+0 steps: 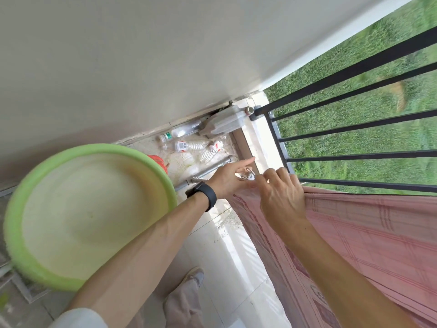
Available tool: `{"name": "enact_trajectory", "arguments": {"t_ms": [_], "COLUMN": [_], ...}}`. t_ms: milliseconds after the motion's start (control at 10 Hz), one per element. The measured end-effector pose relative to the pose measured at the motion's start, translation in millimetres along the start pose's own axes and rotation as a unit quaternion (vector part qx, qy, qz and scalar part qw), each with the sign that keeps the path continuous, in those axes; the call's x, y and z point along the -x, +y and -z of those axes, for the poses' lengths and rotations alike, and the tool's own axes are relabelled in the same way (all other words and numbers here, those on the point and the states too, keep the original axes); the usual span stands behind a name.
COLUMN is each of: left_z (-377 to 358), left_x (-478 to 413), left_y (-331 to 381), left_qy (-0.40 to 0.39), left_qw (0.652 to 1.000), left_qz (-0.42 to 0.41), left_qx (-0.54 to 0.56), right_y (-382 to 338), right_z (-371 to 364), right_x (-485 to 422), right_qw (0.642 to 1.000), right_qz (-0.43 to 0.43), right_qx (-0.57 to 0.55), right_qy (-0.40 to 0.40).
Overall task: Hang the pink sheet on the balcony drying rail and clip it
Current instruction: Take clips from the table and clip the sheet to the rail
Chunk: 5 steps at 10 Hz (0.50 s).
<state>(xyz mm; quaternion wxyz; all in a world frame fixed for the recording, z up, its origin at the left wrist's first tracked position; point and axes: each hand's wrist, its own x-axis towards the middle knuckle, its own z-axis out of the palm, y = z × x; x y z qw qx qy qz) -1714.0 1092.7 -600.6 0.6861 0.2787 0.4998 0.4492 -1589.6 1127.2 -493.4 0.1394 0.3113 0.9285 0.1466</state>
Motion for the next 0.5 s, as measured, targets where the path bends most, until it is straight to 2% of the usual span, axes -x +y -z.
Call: {"name": "enact_trajectory", "arguments": {"t_ms": [100,200,300,400,500], "left_z": [-4.5,-5.8,-13.5,-28.6,-55.9], "left_x": [21.2,54.9,101.4,147.5,191.1], "left_y": [12.0,25.7,43.9,58.7,77.7], "left_qy": [-0.012,0.05,0.098,0.099,0.09], "left_qw": [1.0,0.984,0.936,0.852,0.775], "left_qz": [-0.001,-0.011,0.003,-0.019,-0.022], "left_qx": [0.003,-0.169,-0.339,-0.514,-0.626], "right_y": [-5.8,-7.0,-7.8,-11.5,-13.6], "right_z": [8.8,28.7,55.8,86.4,106.1], "right_x": [13.2,37.6,68.7,107.2,143.8], "right_qw": [0.994,0.992,0.988,0.973,0.956], "right_qz": [0.08,0.079,-0.028,-0.126,-0.169], "right_qx": [-0.057,-0.097,-0.146,-0.175,-0.225], "right_qy": [0.039,0.023,-0.039,-0.084,-0.076]}}
